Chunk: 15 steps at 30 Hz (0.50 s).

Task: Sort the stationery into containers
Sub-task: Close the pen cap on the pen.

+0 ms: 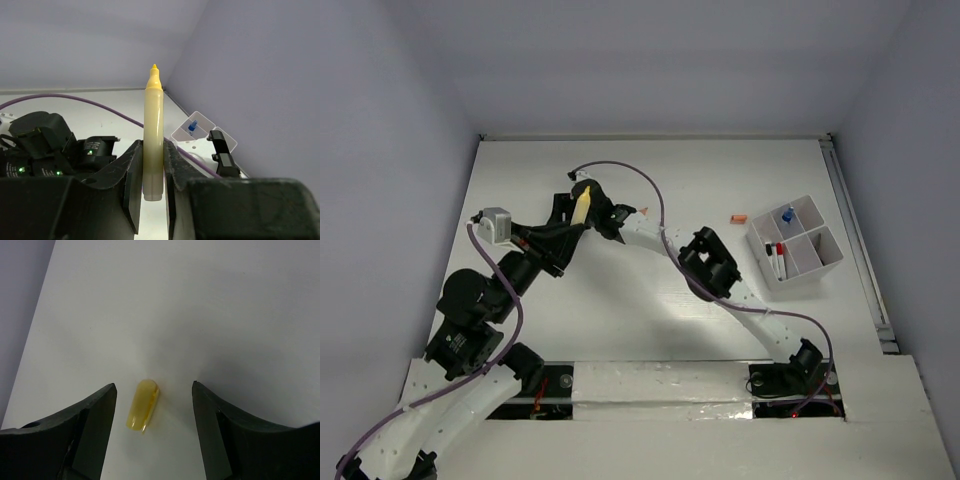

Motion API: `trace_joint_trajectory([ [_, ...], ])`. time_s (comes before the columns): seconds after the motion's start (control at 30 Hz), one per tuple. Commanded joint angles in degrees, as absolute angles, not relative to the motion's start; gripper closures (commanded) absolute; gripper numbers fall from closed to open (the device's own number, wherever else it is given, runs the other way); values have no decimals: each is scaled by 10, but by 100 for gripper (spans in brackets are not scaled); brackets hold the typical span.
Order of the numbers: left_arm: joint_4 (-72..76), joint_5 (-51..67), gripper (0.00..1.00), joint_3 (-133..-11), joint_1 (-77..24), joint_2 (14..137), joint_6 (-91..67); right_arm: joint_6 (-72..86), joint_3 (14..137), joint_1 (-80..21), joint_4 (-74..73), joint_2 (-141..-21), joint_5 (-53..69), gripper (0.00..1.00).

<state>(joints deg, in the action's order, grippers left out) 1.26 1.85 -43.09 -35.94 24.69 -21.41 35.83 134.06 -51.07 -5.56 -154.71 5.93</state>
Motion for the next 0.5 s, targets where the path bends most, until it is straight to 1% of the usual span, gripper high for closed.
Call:
trace_joint_trajectory([
  [0.0,62,37,100,-426,-362,246,-208,354,1375,-523,-90,-1569,48,32],
  [0.13,62,47,100,-423,-352,246,-207,361,1372,-528,-98,-1571,46,33],
  [0.37,64,54,100,-419,-346,240,-207,372,1374,-540,-110,-1581,48,43],
  [0.47,65,55,100,-418,-346,238,-208,379,1383,-540,-112,-1591,52,44],
])
